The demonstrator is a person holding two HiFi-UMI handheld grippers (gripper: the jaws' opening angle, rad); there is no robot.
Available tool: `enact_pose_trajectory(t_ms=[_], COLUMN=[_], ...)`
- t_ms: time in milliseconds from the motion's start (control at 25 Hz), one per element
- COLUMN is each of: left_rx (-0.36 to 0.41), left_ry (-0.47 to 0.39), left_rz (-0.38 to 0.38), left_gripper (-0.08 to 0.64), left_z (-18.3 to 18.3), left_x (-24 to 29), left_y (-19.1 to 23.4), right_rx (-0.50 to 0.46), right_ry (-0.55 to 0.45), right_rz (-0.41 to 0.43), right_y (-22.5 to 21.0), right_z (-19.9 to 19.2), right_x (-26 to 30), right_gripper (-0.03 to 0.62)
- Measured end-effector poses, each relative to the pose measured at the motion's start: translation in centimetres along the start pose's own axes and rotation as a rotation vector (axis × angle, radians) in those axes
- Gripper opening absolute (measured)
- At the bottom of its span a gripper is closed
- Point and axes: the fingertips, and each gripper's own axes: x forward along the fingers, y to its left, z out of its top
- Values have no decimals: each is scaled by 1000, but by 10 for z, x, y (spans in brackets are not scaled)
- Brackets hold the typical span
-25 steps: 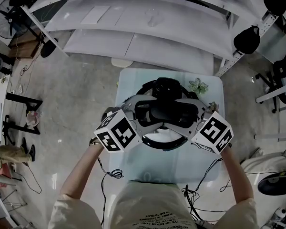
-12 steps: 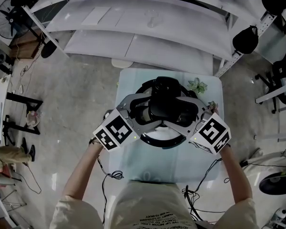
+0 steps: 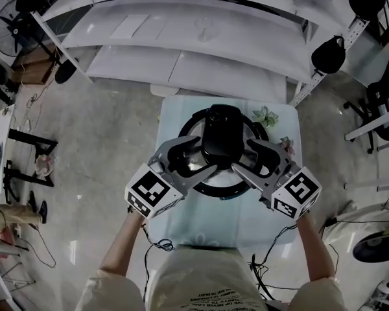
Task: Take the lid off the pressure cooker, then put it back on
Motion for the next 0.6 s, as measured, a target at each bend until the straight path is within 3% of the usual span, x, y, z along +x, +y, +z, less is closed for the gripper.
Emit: enact_pose_trajectory(t_ms=[80, 200, 280, 600], left_rx=[-14, -26, -31, -63], left_ry=[-15, -31, -39, -52], left_rz=[48, 142, 189, 255], left_gripper=[273, 152, 107, 40], left_z=[0, -1, -1, -6], left_x=[-8, -19, -27, -44], left_y=[1, 2, -1, -20], right_rx=[11, 15, 28, 58], right_ry=[-25, -40, -50, -100], right_rz=[-36, -103, -140, -226], right_y=[3, 6, 10, 20], right_z=[1, -1, -2, -1], right_x=[-7, -17, -22, -39], right_gripper=[228, 143, 105, 17])
